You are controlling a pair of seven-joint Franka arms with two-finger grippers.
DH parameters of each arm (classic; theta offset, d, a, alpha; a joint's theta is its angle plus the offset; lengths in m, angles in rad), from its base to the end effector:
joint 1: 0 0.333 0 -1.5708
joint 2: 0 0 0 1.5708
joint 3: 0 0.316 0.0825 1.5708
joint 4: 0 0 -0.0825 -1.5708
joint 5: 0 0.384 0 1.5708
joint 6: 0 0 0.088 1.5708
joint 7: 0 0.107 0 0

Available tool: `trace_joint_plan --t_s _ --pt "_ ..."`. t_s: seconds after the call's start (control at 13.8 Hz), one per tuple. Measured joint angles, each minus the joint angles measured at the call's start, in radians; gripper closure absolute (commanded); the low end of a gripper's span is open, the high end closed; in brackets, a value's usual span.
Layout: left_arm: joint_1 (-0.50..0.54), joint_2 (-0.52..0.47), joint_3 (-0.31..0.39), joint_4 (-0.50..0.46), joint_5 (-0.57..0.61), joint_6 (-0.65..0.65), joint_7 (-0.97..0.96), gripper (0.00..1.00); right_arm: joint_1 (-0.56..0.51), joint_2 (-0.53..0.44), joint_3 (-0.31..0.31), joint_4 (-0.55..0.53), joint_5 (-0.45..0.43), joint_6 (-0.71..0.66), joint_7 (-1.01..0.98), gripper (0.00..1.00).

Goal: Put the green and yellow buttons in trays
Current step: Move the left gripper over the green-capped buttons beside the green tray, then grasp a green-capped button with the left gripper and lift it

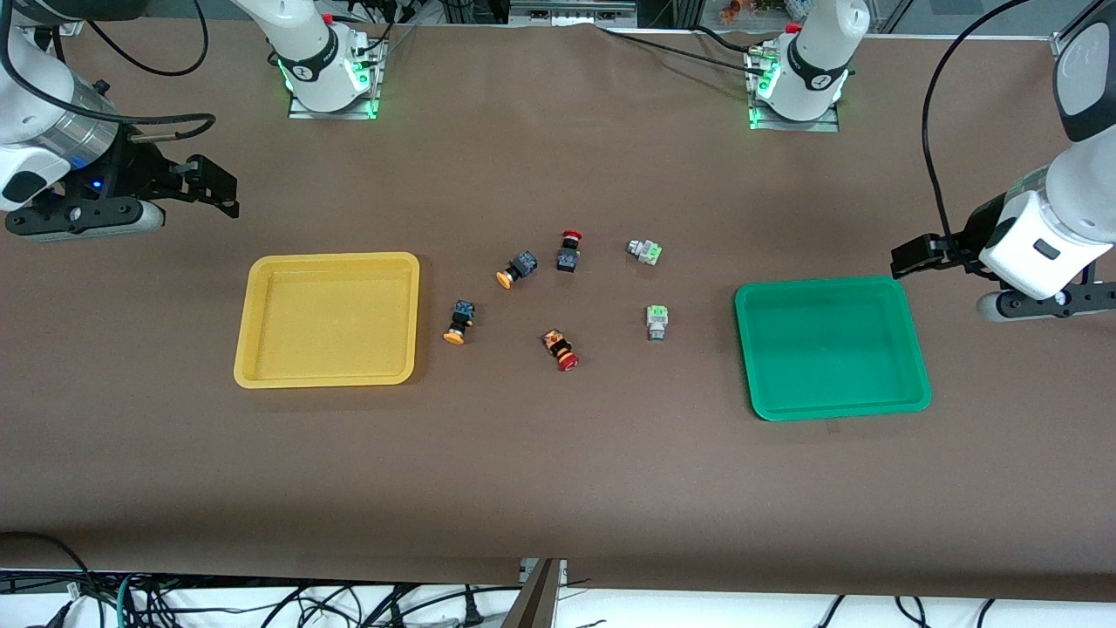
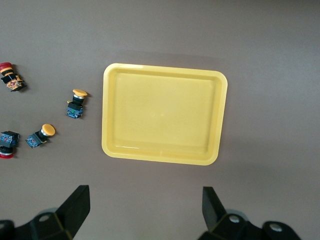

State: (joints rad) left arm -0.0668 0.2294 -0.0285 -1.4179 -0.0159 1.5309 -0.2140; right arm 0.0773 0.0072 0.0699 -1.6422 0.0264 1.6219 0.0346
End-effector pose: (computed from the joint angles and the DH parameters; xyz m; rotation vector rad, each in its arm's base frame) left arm 0.6136 -0.0585 0.5585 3.1263 0.1868 -0.1856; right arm 0.5527 0.0845 0.5912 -3.1122 -0.1727 0.0465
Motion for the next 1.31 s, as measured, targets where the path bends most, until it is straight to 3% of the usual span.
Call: trace_joint_plan --t_s 0.44,1.02,1.31 --pt "-0.102 0.101 -0.013 -0.004 0.000 0.120 -0.072 0.00 0.000 0.000 0.000 0.000 0.000 0.000 0.000 0.01" --pt "-0.194 0.369 -0.017 -0.016 0.000 0.438 -0.105 0.00 0.000 0.000 0.000 0.001 0.000 -0.001 0.000 0.01" --pt "-0.228 0.439 -0.018 -0.057 0.000 0.566 -0.117 0.00 0.000 0.000 0.000 0.001 0.000 -0.001 0.000 0.01"
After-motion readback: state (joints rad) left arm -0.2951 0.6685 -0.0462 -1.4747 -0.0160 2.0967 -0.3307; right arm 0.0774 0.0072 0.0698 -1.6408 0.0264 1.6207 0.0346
